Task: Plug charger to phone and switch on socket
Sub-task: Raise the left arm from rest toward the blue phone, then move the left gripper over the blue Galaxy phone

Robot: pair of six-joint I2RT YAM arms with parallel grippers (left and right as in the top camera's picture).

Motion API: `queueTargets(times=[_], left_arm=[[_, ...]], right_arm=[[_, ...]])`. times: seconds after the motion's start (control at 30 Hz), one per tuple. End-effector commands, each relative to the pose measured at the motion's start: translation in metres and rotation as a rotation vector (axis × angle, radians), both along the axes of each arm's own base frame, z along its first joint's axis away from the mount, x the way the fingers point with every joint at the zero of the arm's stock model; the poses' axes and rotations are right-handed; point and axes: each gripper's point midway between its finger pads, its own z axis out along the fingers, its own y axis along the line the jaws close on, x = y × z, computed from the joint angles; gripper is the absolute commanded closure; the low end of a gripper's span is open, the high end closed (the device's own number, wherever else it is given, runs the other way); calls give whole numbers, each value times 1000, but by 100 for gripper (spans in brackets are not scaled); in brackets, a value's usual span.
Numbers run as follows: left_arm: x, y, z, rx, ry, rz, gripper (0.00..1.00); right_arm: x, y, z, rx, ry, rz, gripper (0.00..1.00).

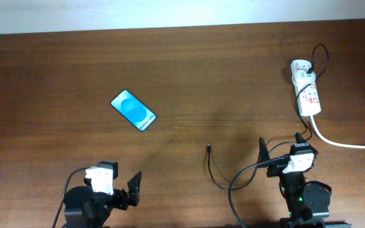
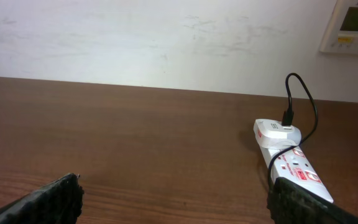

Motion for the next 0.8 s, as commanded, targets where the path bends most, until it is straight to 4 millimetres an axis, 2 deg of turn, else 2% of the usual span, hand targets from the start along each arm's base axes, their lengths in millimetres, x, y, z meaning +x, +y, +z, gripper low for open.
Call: queueTargets(times=[0.0, 0.03, 0.1, 0.17, 0.23, 0.27, 0.3, 0.33, 0.43, 0.57, 0.77], left_arm=[[3, 10, 6, 51, -19, 37, 1], [6, 26, 3, 107, -17, 117, 1], [7, 45, 1, 169, -12, 210, 1], [8, 49, 3, 182, -19, 233, 1], [13, 26, 15, 93, -68, 130, 1], [13, 7, 26, 30, -109, 30, 1], [13, 3, 28, 18, -117, 9, 1], [13, 2, 29, -2, -115, 14, 1], [18, -7, 49, -78, -182, -11, 1], [19, -7, 55, -97, -191, -1, 1], [31, 1, 78, -72, -146, 43, 1]], right_arm=[[0, -2, -3, 0, 5, -9, 1], [0, -2, -3, 0, 5, -10, 1], [0, -2, -3, 0, 5, -10, 1], [0, -2, -3, 0, 5, -9, 1], [0, -2, -3, 0, 5, -9, 2], [0, -2, -3, 0, 5, -9, 1], [0, -2, -3, 0, 5, -10, 1], [0, -2, -3, 0, 5, -9, 2], [0, -2, -3, 0, 5, -9, 1], [0, -2, -3, 0, 5, -10, 1], [0, -2, -3, 0, 5, -9, 1]])
